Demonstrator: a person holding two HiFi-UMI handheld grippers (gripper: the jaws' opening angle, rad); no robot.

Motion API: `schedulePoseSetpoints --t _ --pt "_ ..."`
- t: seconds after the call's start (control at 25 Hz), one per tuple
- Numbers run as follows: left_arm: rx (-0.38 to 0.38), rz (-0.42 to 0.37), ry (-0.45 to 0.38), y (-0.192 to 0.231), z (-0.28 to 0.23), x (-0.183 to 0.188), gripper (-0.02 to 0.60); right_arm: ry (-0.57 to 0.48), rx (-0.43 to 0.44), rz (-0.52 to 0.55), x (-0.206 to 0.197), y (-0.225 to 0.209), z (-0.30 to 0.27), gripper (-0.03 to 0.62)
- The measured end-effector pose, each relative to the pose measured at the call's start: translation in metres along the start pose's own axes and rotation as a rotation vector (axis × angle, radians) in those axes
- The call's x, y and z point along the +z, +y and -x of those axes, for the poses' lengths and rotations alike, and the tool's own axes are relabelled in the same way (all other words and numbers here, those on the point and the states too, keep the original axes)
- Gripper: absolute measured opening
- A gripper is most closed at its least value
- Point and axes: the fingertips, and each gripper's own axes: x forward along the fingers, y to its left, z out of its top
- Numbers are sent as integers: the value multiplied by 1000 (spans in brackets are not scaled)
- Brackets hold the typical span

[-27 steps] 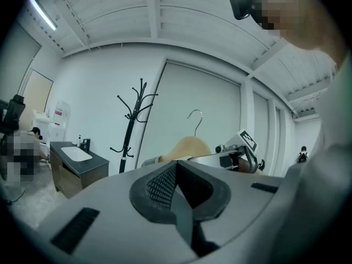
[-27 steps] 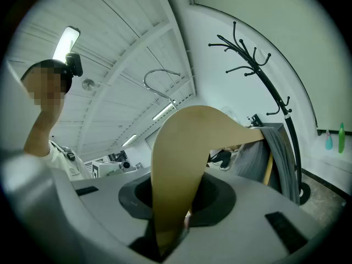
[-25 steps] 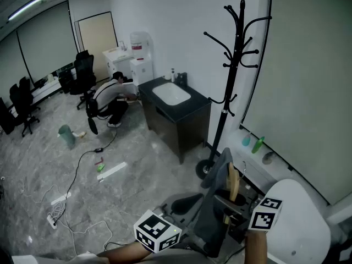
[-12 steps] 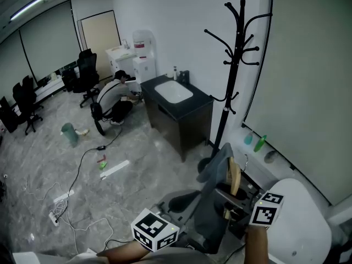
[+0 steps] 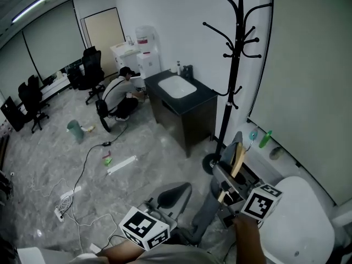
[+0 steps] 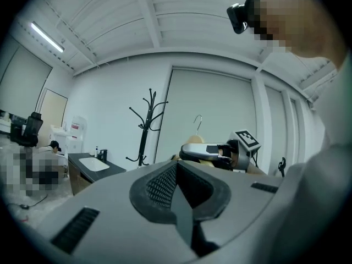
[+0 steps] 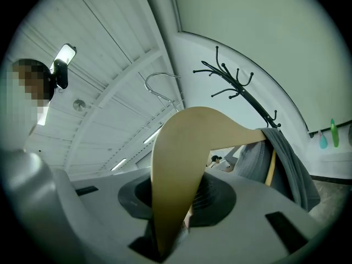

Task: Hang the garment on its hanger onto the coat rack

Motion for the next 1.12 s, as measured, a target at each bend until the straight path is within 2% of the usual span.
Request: schedulePoseSetpoints --t 0.2,0.4,0.84,0.96,1.12 --pt "-5 11 2 11 -16 -3 6 -34 -39 25 15 -11 -13 112" --pt "-28 28 1 41 -53 -5 6 -70 -93 35 33 -45 -37 112" --pt "-143 32 -17 164 -154 31 6 -187 -200 -1 75 -112 -141 112" --pt "-162 28 -18 199 -173 38 6 -153 -186 5 81 -122 -173 112" --pt "-167 53 -9 236 -193 41 6 -5 -90 39 79 -122 -203 112"
